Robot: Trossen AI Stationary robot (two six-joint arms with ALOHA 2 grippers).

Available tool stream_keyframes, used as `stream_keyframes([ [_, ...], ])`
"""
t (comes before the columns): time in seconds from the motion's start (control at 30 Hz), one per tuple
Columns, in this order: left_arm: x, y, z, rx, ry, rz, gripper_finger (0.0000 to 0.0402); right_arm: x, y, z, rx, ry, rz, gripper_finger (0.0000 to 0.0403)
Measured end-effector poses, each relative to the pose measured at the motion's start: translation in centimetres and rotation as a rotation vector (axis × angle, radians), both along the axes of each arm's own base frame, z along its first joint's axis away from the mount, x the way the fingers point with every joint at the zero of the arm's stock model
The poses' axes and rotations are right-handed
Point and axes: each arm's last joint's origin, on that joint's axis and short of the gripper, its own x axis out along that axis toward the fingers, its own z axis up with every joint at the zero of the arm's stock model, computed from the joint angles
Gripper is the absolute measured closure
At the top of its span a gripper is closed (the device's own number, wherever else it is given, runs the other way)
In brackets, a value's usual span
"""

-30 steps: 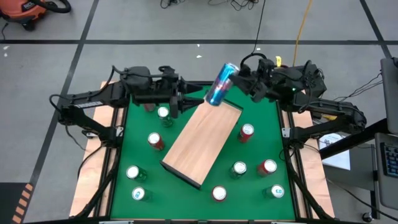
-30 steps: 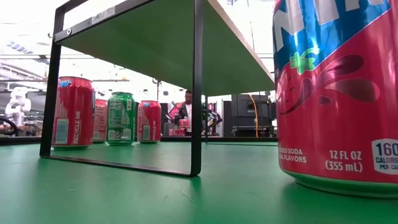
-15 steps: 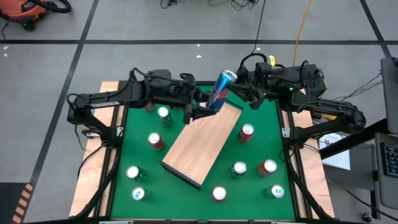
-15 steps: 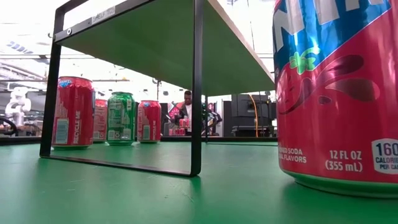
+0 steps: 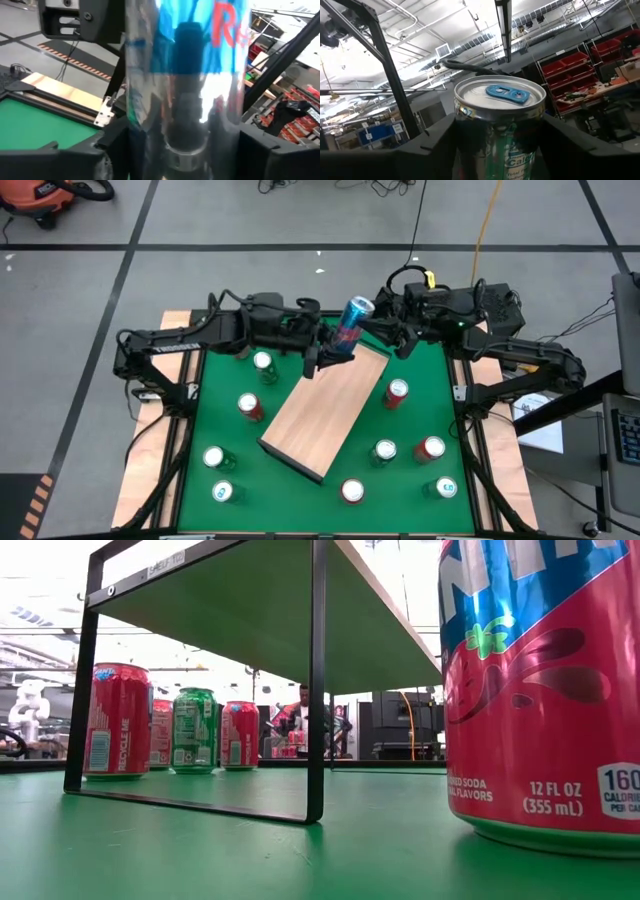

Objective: Sort soda cans
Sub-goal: Put the blue soda can on the shelf

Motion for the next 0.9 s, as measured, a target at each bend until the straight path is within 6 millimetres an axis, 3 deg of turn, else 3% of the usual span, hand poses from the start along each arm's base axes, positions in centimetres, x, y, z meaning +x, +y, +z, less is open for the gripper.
stream_keyframes([
  [0.17,-0.1,0.3,-0.2,0.009,0.025,0.009,0.0185,0.0,0.0,-0.1,-0.013,0.007,-0.006,0.0173],
  [0.53,-0.2,1.5,-0.6,0.047,0.062,0.061,0.0179,0.0,-0.3,-0.8,0.134,0.097,-0.097,0.0109],
  [0.77,-0.5,3.0,-1.4,0.182,0.153,0.270,0.0179,-0.3,0.0,-0.8,0.217,0.108,-0.242,0.0109],
  [0.9,-0.7,3.4,-1.5,0.299,0.188,0.441,0.0178,-0.7,0.3,0.4,0.253,0.112,-0.354,0.0110],
])
